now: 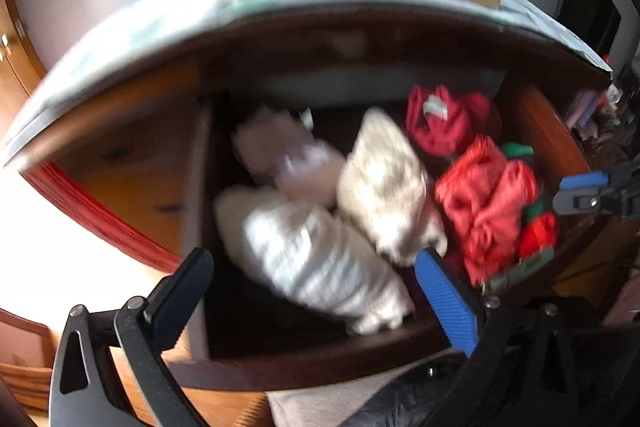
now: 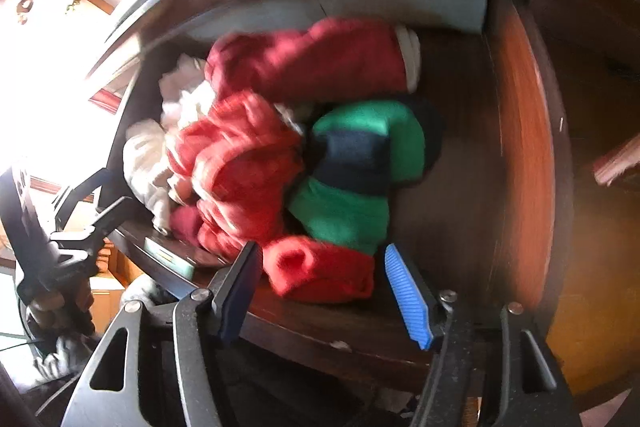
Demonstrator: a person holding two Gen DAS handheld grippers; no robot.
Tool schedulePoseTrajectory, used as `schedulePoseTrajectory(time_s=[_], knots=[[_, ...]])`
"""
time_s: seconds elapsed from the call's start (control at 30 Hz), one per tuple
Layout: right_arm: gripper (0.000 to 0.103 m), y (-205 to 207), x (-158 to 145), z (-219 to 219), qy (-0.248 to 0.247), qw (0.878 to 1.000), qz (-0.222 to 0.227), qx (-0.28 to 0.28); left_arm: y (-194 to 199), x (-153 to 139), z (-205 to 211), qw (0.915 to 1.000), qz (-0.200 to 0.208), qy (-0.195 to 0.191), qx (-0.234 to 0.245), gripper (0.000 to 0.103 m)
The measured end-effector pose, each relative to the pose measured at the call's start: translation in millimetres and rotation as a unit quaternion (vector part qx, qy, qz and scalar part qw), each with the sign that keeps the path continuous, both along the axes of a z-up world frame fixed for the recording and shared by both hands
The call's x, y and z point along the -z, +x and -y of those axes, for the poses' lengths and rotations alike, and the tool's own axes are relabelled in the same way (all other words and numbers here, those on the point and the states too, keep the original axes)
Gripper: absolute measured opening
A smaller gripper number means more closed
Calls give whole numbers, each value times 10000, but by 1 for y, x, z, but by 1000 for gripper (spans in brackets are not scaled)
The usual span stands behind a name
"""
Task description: Take underwear out of drawer
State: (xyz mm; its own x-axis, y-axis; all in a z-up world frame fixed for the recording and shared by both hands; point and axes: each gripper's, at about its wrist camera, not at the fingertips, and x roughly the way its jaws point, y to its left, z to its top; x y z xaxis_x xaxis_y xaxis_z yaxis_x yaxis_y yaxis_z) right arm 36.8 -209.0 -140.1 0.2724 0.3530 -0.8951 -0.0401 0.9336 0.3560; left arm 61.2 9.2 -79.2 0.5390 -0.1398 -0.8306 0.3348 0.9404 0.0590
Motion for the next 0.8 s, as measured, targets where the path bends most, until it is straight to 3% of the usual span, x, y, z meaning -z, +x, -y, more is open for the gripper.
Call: schedulePoseTrajectory(time_s=[0.17,0.33,0.53,0.63,0.7,0.8], knots=[[66,11,-56,-19,-476,9938,989,-172,9,-50,12,9975,693,110,1,103],[66,14,-107,-31,-762,9732,2153,263,23,-90,28,9922,1226,164,-156,103],[66,8,-159,-42,-1122,9337,3305,804,33,-114,36,9838,1646,177,-680,103],[68,-4,-177,-42,-1104,9067,3887,1207,32,-113,34,9829,1634,7,-849,103],[74,-12,-177,-45,-1040,8920,4152,1451,31,-108,34,9835,1561,-110,-908,103],[75,-34,-177,-44,-993,8715,4510,1650,26,-107,38,9818,1664,-75,-917,103]])
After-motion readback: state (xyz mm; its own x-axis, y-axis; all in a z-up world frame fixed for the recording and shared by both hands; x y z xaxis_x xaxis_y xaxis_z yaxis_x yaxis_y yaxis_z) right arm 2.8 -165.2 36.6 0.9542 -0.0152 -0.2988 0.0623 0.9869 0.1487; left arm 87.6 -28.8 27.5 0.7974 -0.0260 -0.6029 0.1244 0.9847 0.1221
